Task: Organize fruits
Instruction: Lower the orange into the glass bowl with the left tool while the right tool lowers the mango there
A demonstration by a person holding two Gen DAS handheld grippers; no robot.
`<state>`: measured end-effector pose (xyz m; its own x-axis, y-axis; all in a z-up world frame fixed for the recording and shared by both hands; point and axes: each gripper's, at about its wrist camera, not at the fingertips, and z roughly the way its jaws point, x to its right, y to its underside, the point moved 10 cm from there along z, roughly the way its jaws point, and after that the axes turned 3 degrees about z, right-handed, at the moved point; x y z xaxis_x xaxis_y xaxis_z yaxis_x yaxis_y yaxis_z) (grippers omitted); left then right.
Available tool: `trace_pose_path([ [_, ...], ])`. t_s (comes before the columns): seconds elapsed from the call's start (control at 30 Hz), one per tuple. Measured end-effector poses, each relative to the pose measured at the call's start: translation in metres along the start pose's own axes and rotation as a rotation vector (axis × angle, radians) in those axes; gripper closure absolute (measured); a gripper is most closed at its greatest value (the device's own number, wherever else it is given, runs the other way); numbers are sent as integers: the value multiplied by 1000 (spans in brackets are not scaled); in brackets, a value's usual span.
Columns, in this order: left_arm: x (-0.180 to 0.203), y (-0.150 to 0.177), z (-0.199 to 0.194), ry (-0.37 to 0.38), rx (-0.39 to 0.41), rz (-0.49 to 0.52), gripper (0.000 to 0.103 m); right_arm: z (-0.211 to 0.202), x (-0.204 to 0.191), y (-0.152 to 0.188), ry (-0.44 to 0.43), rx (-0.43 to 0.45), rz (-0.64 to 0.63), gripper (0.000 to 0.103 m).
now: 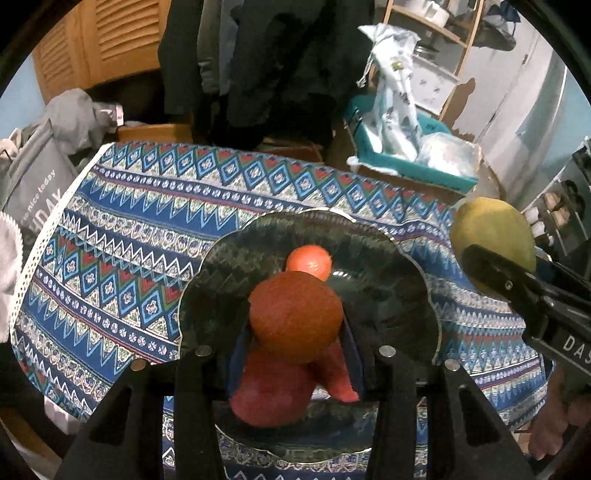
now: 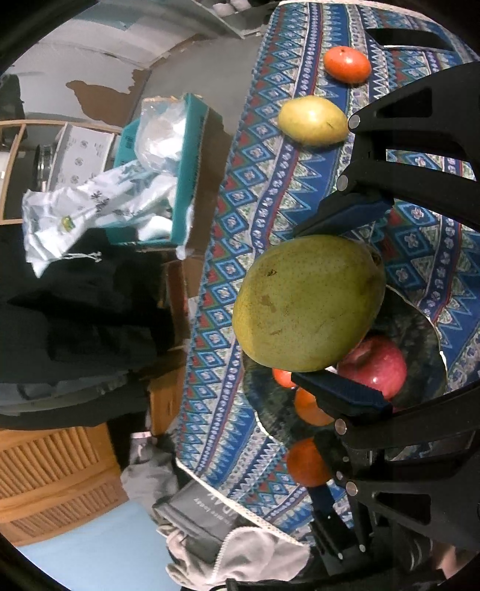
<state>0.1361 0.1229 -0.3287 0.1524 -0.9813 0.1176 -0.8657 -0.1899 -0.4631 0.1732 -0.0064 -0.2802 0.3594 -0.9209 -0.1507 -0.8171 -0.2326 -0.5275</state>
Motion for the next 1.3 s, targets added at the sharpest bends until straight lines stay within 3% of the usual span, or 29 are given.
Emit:
trace_pose_path([
  [0.13, -3, 5, 6, -4, -28, -13, 56, 10, 0, 7, -1, -24, -5, 33],
  [0.3, -10, 2, 3, -26, -6, -28, 44, 20, -2, 11, -4, -45, -11, 33],
  [0.5, -17, 1, 0, -33, -1, -46, 40, 31, -8, 16, -8, -76, -38, 33],
  [1.03, -23, 8, 5, -56, -15, -32, 39, 77, -16, 43, -15, -196, -81, 32],
  [1.3, -20, 8, 4, -56, -13, -21, 39, 67, -16, 33, -18, -157, -78, 32],
])
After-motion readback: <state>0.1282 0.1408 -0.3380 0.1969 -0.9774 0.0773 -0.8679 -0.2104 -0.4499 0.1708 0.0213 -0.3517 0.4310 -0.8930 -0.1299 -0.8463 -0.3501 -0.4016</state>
